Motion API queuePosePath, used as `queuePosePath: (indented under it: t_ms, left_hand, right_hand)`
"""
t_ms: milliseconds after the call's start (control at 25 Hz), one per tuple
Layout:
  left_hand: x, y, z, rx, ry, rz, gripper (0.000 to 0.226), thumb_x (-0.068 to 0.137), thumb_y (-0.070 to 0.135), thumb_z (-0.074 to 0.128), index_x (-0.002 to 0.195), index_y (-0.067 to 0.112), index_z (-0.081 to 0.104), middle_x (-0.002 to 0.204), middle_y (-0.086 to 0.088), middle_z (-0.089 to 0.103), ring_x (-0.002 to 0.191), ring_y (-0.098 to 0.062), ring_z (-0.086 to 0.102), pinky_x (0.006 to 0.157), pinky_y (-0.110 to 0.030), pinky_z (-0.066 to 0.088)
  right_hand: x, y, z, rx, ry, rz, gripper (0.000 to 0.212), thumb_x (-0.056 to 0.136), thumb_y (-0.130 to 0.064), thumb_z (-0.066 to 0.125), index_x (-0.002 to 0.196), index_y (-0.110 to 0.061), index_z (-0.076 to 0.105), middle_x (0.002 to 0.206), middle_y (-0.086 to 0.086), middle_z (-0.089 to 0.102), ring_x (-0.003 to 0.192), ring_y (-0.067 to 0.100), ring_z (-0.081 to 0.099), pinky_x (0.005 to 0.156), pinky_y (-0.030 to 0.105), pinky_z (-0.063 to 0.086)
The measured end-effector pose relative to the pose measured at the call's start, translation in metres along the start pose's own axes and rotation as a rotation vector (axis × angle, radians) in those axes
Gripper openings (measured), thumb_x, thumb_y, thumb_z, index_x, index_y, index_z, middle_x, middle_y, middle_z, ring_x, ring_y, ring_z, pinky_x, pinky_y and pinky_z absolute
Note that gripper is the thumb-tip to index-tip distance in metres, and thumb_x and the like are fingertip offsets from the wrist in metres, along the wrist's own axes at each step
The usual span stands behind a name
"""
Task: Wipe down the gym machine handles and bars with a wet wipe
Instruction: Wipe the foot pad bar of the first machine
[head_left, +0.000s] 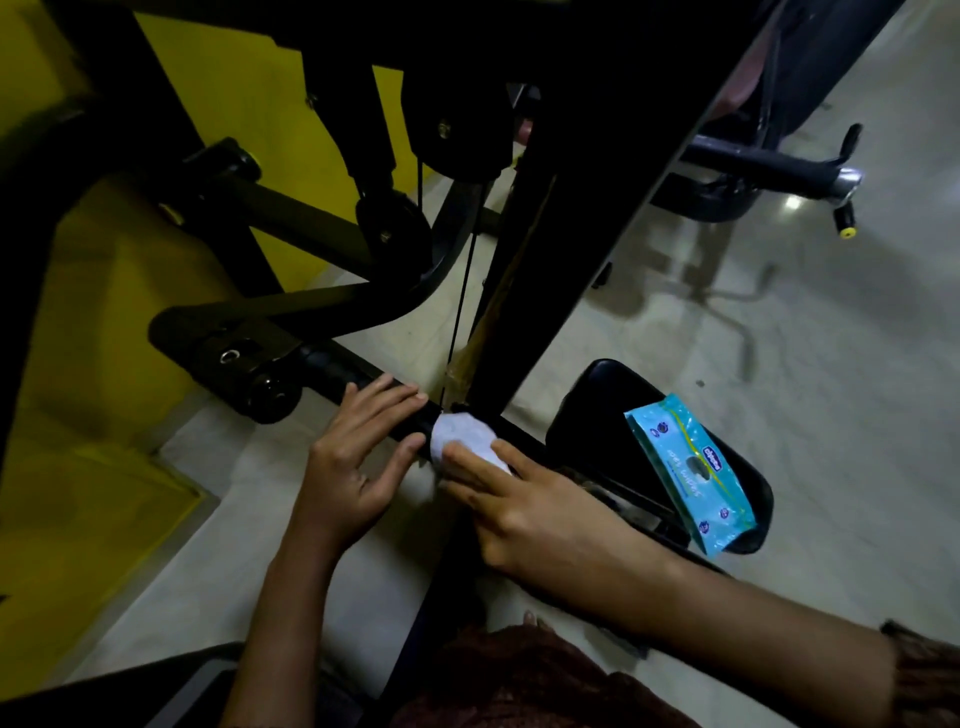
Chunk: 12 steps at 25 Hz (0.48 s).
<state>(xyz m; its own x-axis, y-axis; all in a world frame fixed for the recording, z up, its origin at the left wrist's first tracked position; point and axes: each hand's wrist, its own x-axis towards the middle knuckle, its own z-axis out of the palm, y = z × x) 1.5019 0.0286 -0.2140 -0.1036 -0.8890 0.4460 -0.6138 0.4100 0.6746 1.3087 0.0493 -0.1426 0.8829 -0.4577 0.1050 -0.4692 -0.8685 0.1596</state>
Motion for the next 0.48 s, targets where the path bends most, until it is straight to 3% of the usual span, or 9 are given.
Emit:
queuePosePath:
  t_ms: [80,160,280,400,480]
  left_hand:
    - [0.000,-0.001,0.000,-0.003,0.000,-0.012,0.041,0.093,0.041,0.046,0.118,0.013,0.061,0.125,0.002,0.057,0.130,-0.009,0.041,0.112,-0.042,0.026]
    - [0.000,0.001,-0.001,-0.020,0.008,-0.016,0.039,0.092,0.038,0.049,0.119,0.013,0.060,0.126,-0.001,0.057,0.130,-0.012,0.041,0.114,-0.037,0.024]
    - [0.000,0.004,-0.003,0.002,0.018,-0.009,0.042,0.087,0.033,0.053,0.121,0.009,0.058,0.131,-0.006,0.054,0.132,-0.015,0.040,0.115,-0.033,0.021]
    - [0.004,-0.006,-0.013,0.110,0.079,-0.039,0.046,0.085,0.032,0.053,0.124,0.006,0.056,0.137,-0.007,0.046,0.137,-0.013,0.030,0.117,-0.032,0.015]
    - [0.006,-0.017,-0.021,0.180,0.080,-0.080,0.050,0.086,0.034,0.051,0.126,0.005,0.054,0.138,-0.008,0.045,0.137,-0.009,0.026,0.117,-0.026,0.009]
  right_hand:
    - [-0.023,0.000,0.006,-0.014,-0.059,-0.056,0.042,0.080,-0.010,0.037,0.060,-0.020,0.072,0.081,0.003,0.071,0.114,0.030,0.057,0.085,0.040,0.051]
    - [-0.048,0.007,-0.007,0.047,-0.080,-0.011,0.047,0.087,-0.011,0.035,0.062,-0.027,0.072,0.080,-0.006,0.071,0.109,0.016,0.061,0.084,0.028,0.052]
    - [-0.044,0.033,-0.037,0.512,0.023,0.055,0.027,0.084,-0.007,0.054,0.095,-0.028,0.066,0.107,0.001,0.068,0.111,0.008,0.056,0.085,0.021,0.051]
    - [0.015,0.052,-0.040,0.749,0.213,0.250,0.022,0.089,-0.010,0.058,0.109,-0.010,0.066,0.114,0.010,0.066,0.107,0.013,0.059,0.092,0.021,0.048]
    - [0.061,0.052,-0.025,0.858,0.024,0.398,0.029,0.093,-0.015,0.054,0.121,-0.009,0.061,0.132,0.007,0.056,0.121,0.014,0.052,0.102,0.026,0.042]
